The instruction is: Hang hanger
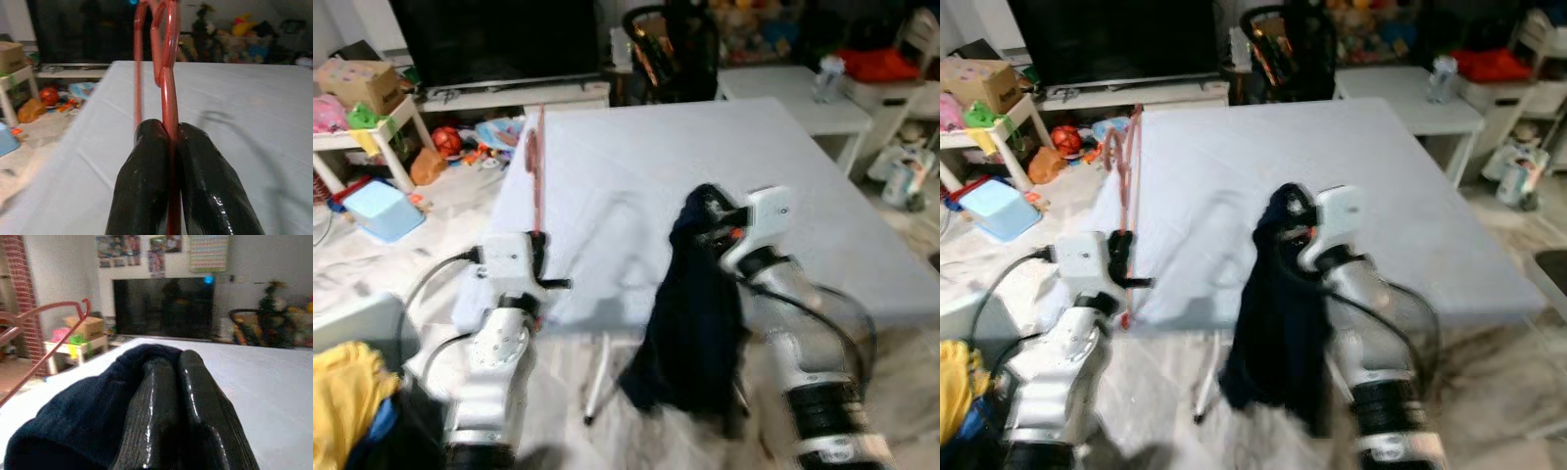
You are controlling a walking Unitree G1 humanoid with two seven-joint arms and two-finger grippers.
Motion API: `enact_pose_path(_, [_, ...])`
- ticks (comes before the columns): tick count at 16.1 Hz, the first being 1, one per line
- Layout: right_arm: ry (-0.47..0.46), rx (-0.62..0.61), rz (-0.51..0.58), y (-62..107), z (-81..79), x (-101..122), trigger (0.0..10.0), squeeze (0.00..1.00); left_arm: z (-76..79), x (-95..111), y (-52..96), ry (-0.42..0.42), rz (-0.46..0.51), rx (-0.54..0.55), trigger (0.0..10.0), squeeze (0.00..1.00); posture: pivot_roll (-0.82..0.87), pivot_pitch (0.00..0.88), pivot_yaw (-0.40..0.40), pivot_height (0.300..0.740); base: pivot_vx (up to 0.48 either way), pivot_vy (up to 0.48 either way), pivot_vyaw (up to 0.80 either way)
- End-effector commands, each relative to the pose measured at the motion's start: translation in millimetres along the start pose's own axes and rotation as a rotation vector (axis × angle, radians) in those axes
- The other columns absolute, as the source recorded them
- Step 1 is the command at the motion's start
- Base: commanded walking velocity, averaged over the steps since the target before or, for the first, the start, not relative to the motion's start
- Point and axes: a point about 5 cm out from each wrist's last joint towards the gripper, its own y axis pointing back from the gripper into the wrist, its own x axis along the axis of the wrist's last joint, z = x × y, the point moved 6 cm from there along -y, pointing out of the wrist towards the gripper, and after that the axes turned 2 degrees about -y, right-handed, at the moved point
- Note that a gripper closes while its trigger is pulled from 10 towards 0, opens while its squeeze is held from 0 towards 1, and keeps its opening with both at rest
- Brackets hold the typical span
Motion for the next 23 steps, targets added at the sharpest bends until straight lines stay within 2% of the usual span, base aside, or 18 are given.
enact_pose_path(1, [0.032, -0.022, 0.050, -1.1, 9.9, 16.1, 10.0, 0.00, 5.0, -0.6, -0.6, 0.009, -0.005, -0.010, 10.0, 0.00, -0.09, 0.000, 0.035, 0.740, 0.480, 0.000, 0.00])
enact_pose_path(4, [0.042, -0.016, 0.038, 3.0, 11.6, 13.3, 10.0, 0.00, 2.2, 6.4, -3.6, 0.008, 0.008, 0.016, 10.0, 0.00, -0.08, 0.000, 0.029, 0.740, 0.160, 0.000, 0.00])
enact_pose_path(9, [0.032, -0.021, 0.039, 0.1, 9.5, 13.8, 10.0, 0.00, 3.6, 11.2, -5.9, 0.001, 0.022, 0.017, 10.0, 0.00, -0.08, 0.000, 0.025, 0.740, 0.000, 0.000, 0.00])
enact_pose_path(12, [0.067, -0.015, 0.051, -14.8, 8.1, 19.4, 10.0, 0.00, 8.9, 16.0, -8.3, 0.025, 0.035, 0.004, 10.0, 0.00, -0.08, 0.000, 0.018, 0.740, 0.000, 0.000, 0.00])
enact_pose_path(13, [0.046, -0.036, 0.089, -37.6, 11.4, 37.1, 10.0, 0.00, 10.1, 15.3, -9.6, 0.031, 0.033, 0.005, 10.0, 0.00, -0.08, 0.000, 0.018, 0.740, 0.000, 0.000, 0.00])
enact_pose_path(14, [0.043, -0.036, 0.116, -53.5, 10.4, 51.1, 10.0, 0.00, 10.8, 14.1, -10.3, 0.040, 0.027, 0.007, 10.0, 0.00, -0.08, 0.000, 0.017, 0.740, 0.000, 0.000, 0.00])
enact_pose_path(16, [0.028, -0.037, 0.142, -73.1, 7.3, 68.7, 10.0, 0.00, 12.3, 13.8, -10.8, 0.046, 0.025, 0.006, 10.0, 0.00, -0.08, 0.000, 0.014, 0.740, 0.000, 0.000, 0.00])
enact_pose_path(17, [0.002, -0.045, 0.168, -98.2, 0.3, 95.8, 10.0, 0.00, 12.2, 14.0, -10.1, 0.047, 0.027, 0.007, 10.0, 0.00, -0.07, 0.000, 0.004, 0.740, 0.000, 0.000, 0.00])
enact_pose_path(18, [0.003, -0.054, 0.185, -105.6, -1.7, 107.3, 10.0, 0.00, 10.8, 13.6, -9.6, 0.046, 0.026, 0.013, 10.0, 0.00, -0.06, 0.000, -0.001, 0.740, 0.000, 0.000, 0.00])
enact_pose_path(19, [0.015, -0.136, 0.238, -115.2, 7.3, 136.9, 10.0, 0.00, 6.4, 13.7, -8.9, 0.046, 0.027, 0.034, 10.0, 0.00, -0.05, 0.000, -0.009, 0.740, 0.000, 0.000, 0.00])
enact_pose_path(21, [0.001, -0.286, 0.316, -114.2, 32.5, 171.3, 10.0, 0.00, 4.8, 15.3, -7.9, 0.045, 0.035, 0.045, 10.0, 0.00, -0.04, 0.000, -0.019, 0.740, 0.000, 0.000, 0.00])
enact_pose_path(22, [-0.032, -0.321, 0.399, -111.3, 40.7, 200.9, 10.0, 0.00, 4.6, 15.8, -7.2, 0.045, 0.037, 0.045, 10.0, 0.00, -0.03, 0.000, -0.024, 0.740, 0.000, 0.000, 0.00])
enact_pose_path(23, [0.038, -0.317, 0.496, -106.9, 38.3, 231.8, 10.0, 0.00, 1.5, 12.6, -5.7, 0.048, 0.028, 0.054, 10.0, 0.00, -0.03, 0.000, -0.025, 0.740, 0.000, 0.000, 0.00])
